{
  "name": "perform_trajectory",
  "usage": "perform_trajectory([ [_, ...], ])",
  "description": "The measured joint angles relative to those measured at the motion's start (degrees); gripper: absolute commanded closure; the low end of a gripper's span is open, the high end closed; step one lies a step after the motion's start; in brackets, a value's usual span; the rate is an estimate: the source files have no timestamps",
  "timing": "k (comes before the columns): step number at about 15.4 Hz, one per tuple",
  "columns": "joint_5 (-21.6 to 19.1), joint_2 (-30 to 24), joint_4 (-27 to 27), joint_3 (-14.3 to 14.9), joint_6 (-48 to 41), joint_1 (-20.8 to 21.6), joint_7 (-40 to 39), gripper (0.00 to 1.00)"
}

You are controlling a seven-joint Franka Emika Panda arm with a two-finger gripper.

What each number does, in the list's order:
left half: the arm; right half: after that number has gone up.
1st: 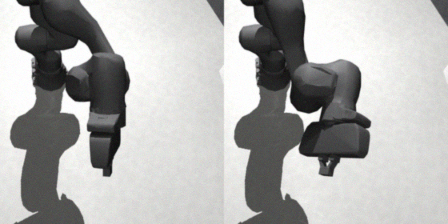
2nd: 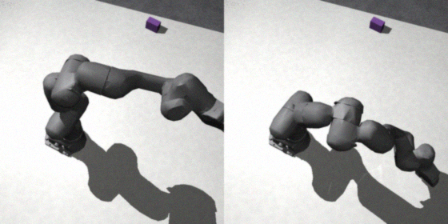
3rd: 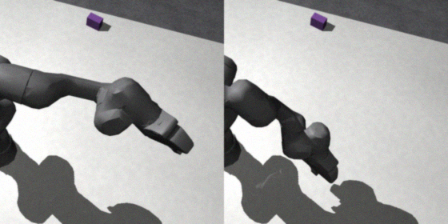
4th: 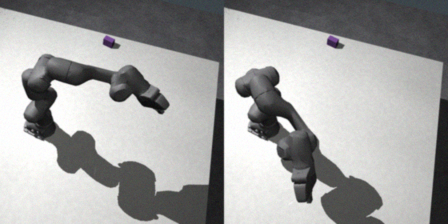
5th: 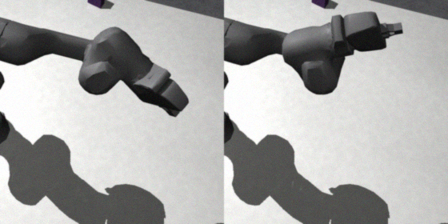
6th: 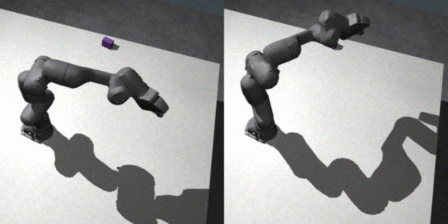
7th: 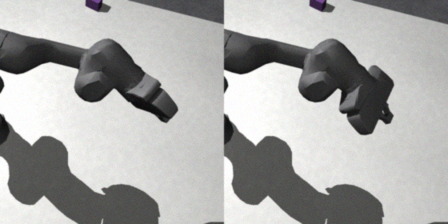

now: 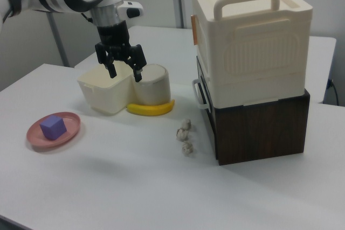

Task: Put the cube on the table
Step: 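Move the open gripper toward the purple cube on the pink plate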

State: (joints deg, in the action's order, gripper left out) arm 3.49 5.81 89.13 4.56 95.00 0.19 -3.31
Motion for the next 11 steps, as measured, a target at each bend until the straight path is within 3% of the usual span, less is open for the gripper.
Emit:
perform_trajectory([
  [11,0.0,-0.7,-0.1,0.7,-0.2,-0.3,0.0,0.00],
])
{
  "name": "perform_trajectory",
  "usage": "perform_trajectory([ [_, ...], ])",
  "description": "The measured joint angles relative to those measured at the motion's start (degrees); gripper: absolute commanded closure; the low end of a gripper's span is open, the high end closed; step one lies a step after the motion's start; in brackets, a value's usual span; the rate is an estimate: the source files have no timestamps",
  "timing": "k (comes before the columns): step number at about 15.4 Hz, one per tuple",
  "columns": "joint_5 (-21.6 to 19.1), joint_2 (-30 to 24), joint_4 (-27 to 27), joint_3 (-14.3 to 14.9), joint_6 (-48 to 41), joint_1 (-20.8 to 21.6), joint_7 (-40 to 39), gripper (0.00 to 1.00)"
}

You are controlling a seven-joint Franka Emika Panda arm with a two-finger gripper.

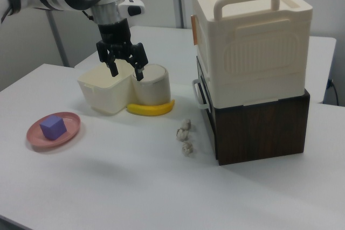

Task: Put the cube on the table
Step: 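Move the open gripper toward the purple cube on the pink plate, then lower the gripper around the purple cube on the plate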

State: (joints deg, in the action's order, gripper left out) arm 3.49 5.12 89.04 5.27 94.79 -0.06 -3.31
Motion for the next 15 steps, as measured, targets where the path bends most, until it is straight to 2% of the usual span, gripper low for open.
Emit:
perform_trajectory([
  [3,0.0,0.0,0.1,-0.2,-0.3,0.0,-0.1,0.00],
  [7,-3.4,0.6,1.0,-3.0,-1.2,0.8,1.0,0.00],
  [10,-3.9,1.0,1.5,-4.1,-1.2,5.7,6.5,0.00],
  [12,-3.9,2.2,1.8,-4.3,-0.6,10.6,10.7,0.00],
  [15,-3.9,5.9,3.3,-4.4,6.4,15.8,15.1,0.00],
])
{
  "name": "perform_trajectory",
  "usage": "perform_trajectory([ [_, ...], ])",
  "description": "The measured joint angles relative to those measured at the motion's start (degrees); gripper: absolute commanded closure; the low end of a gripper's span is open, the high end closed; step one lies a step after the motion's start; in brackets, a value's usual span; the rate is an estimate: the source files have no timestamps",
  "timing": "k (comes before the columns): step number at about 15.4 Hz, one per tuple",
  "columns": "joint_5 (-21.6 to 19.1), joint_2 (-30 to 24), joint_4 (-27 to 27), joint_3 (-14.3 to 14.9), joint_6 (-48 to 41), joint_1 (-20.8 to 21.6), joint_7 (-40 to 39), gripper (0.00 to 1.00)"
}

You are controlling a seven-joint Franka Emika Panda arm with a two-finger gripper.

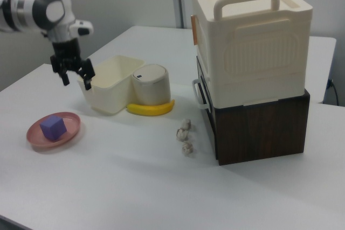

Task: Put the cube on the table
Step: 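Lower the gripper around the purple cube on the plate, then close the gripper on the purple cube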

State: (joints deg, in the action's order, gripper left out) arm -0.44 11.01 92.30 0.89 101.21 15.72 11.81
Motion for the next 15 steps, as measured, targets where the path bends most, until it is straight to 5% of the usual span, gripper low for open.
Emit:
perform_trajectory([
  [8,-0.8,10.9,1.0,-0.1,9.0,11.6,7.0,0.00],
  [15,-0.8,15.0,0.9,-2.0,12.8,12.3,9.7,0.00],
])
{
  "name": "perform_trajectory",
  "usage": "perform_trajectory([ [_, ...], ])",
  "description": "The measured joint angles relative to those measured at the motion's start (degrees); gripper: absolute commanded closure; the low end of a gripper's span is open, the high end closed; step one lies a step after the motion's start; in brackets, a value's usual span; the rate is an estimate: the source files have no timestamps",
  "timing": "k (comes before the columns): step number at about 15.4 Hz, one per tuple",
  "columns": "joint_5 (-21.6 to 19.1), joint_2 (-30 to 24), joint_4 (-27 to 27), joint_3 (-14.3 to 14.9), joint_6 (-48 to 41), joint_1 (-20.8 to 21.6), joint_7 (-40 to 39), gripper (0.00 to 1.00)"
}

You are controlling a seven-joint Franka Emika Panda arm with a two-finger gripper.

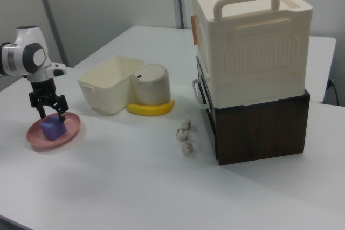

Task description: Put the cube on the table

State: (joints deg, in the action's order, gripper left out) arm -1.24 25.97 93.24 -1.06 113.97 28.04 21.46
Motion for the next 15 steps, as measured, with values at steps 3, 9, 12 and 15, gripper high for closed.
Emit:
perform_trajectory([
  [3,0.0,0.0,-0.1,-1.9,0.0,0.0,2.5,0.36],
  [9,0.8,-0.3,-0.3,-1.9,-1.2,-0.9,1.4,0.96],
  [12,1.5,-0.4,-0.3,-1.9,-2.0,-1.1,0.7,0.98],
  [15,2.0,-1.1,-1.0,-1.5,-3.9,-2.4,-0.7,0.98],
])
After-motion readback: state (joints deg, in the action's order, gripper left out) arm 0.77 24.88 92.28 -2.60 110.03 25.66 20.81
